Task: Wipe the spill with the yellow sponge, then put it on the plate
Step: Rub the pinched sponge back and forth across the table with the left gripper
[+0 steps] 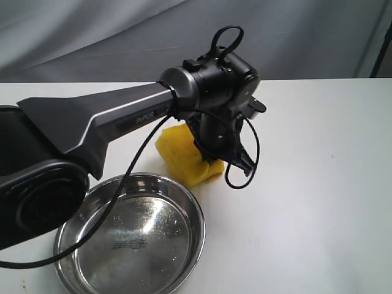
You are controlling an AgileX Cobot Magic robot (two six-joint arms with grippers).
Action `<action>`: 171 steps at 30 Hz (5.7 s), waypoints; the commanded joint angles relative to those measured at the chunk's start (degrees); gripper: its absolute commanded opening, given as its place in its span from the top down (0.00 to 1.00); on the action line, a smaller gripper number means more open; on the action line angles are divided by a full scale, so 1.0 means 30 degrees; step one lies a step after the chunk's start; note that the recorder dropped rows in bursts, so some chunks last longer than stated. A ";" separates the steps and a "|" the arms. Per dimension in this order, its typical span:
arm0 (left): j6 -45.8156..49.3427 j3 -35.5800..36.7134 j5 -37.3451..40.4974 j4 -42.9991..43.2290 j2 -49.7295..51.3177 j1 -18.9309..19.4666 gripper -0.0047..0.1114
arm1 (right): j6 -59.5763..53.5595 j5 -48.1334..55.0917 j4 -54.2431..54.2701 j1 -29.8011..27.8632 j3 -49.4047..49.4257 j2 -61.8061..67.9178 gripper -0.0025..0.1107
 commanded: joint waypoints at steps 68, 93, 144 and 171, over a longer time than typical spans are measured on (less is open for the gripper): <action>0.1615 -0.0212 -0.2292 -0.6158 0.0238 0.0652 0.96 | 0.0000 -0.0023 -0.0075 -0.0045 0.0044 -0.0119 0.98; 0.0367 -0.0212 -0.2856 -0.7685 0.0238 -0.2093 0.96 | 0.0000 -0.0023 -0.0075 -0.0045 0.0044 -0.0119 0.98; -0.0913 -0.0176 -0.1915 -0.7479 0.0238 -0.1582 0.96 | 0.0000 -0.0023 -0.0075 -0.0045 0.0044 -0.0119 0.98; -0.2691 -0.0176 -0.0936 -0.6200 0.0238 0.4823 0.96 | 0.0000 -0.0023 -0.0075 -0.0045 0.0044 -0.0119 0.98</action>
